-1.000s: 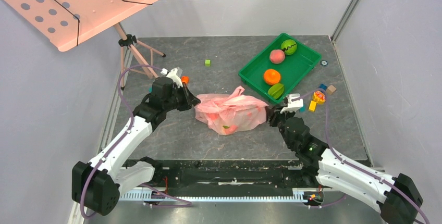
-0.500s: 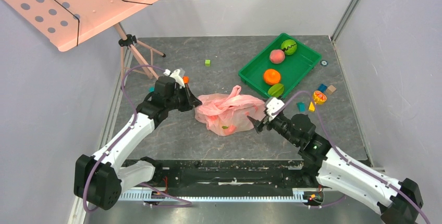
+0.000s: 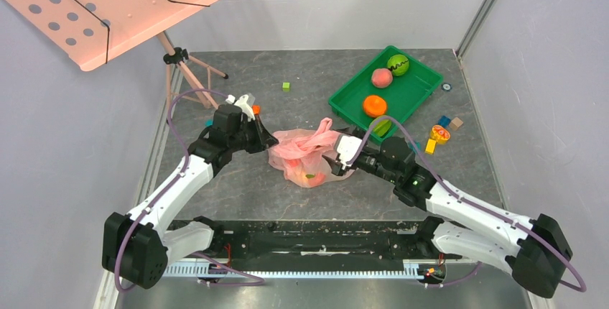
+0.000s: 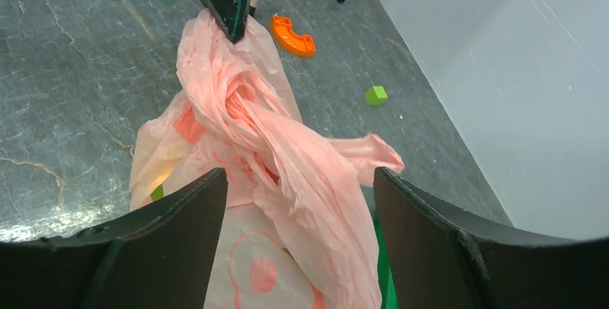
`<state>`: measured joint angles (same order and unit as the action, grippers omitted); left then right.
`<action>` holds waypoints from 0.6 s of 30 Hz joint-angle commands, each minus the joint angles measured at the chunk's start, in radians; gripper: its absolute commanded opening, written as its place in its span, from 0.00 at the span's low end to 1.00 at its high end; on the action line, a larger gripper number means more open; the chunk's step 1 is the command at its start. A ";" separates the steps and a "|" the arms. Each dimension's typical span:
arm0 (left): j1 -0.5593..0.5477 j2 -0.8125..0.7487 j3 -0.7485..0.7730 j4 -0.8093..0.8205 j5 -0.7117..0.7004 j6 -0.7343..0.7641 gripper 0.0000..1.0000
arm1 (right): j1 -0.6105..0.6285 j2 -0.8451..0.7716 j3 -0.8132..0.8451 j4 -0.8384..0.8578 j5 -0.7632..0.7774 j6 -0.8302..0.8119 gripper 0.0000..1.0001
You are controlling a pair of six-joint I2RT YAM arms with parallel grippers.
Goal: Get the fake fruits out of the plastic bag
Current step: Untie the plastic bag at the center of the board.
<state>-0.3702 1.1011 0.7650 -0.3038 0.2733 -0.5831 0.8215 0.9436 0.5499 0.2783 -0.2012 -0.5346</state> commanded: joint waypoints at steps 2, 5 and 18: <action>0.005 0.000 0.042 0.021 0.031 0.031 0.02 | 0.001 0.071 0.097 0.015 -0.050 -0.097 0.79; 0.005 -0.002 0.040 0.021 0.033 0.031 0.02 | 0.001 0.108 0.116 0.010 -0.046 -0.134 0.84; 0.005 -0.009 0.039 0.015 0.028 0.039 0.02 | 0.001 0.228 0.227 -0.095 -0.003 -0.195 0.69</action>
<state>-0.3702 1.1015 0.7712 -0.3046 0.2829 -0.5819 0.8219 1.1473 0.7040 0.2222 -0.2276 -0.7021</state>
